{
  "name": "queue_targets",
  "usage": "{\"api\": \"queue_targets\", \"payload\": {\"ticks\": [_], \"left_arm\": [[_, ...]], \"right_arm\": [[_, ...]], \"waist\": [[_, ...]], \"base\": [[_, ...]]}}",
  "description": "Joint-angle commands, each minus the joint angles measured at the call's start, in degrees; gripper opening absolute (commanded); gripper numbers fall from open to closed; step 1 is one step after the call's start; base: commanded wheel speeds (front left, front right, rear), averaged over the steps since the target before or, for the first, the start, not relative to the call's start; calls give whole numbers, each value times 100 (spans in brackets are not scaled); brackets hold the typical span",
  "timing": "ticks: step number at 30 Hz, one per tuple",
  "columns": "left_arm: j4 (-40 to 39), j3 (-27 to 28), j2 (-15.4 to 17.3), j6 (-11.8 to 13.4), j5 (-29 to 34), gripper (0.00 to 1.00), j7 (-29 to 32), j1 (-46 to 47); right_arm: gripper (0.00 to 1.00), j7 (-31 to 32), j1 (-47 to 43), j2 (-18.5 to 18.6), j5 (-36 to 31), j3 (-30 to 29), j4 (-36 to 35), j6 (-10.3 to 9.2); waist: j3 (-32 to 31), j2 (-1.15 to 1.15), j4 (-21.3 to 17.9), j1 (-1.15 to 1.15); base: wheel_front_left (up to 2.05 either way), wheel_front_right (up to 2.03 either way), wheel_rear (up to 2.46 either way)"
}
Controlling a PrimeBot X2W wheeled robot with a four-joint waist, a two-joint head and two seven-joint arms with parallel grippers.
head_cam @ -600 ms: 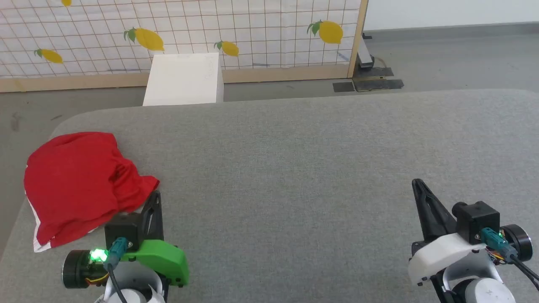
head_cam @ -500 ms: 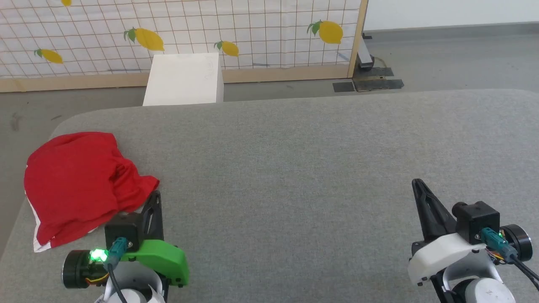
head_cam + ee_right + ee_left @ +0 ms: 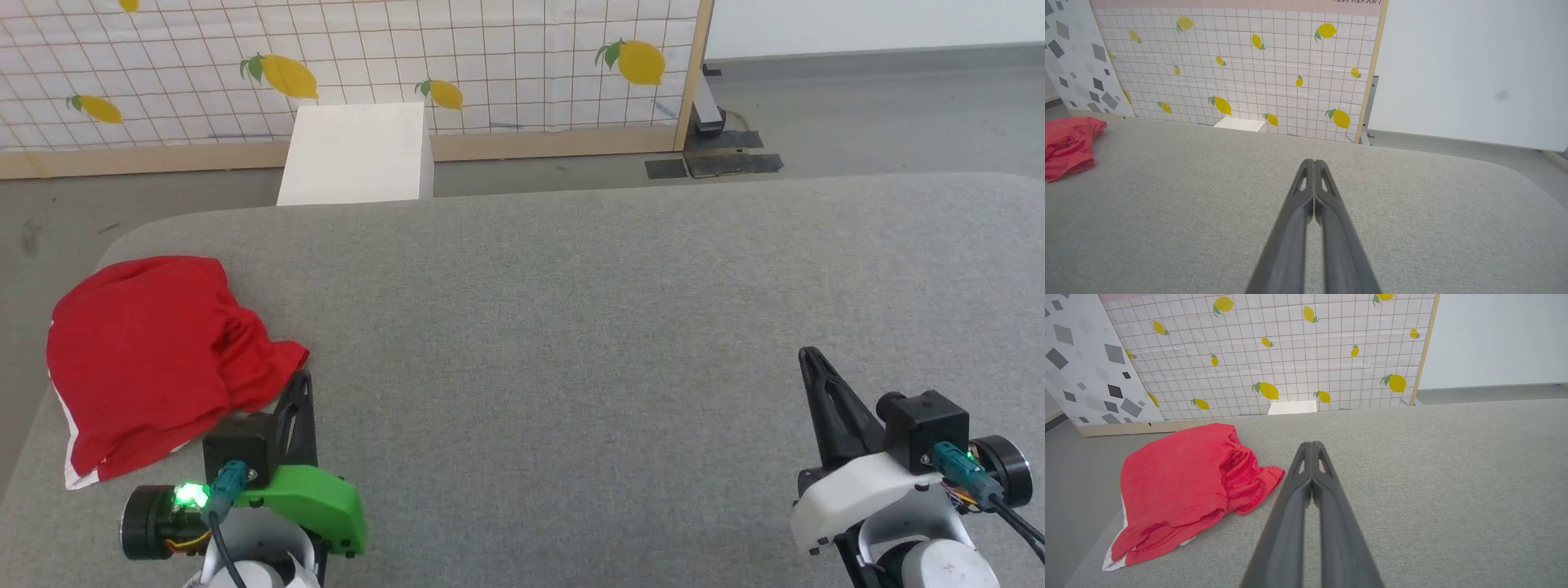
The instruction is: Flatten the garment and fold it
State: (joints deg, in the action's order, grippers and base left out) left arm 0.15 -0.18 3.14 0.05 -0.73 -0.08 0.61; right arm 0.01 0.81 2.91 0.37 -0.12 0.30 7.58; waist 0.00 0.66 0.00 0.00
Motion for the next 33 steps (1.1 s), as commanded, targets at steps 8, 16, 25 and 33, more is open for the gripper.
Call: {"api": "queue_targets", "payload": {"ticks": [8,16,25,33], "left_arm": [[-15,18,-26,-5,73,0,8,-61],[28,-38,0,7,-44,100,-34,-2],[165,-147,-2,43,-139,100,-167,15],[246,-219,-4,67,-204,100,-261,18]], "right_arm": [[0,-1,-81,-3,-37,12,-30,-9],[100,-34,-12,0,44,-12,39,0],[100,-167,-30,0,163,-64,197,-1],[100,-262,-52,-1,234,-84,292,-2]], "waist": [[0,-66,0,0],[1,-2,2,0],[-3,-8,3,0],[-7,-12,11,0]], "base": [[0,0,0],[0,0,0],[0,0,0],[0,0,0]]}}
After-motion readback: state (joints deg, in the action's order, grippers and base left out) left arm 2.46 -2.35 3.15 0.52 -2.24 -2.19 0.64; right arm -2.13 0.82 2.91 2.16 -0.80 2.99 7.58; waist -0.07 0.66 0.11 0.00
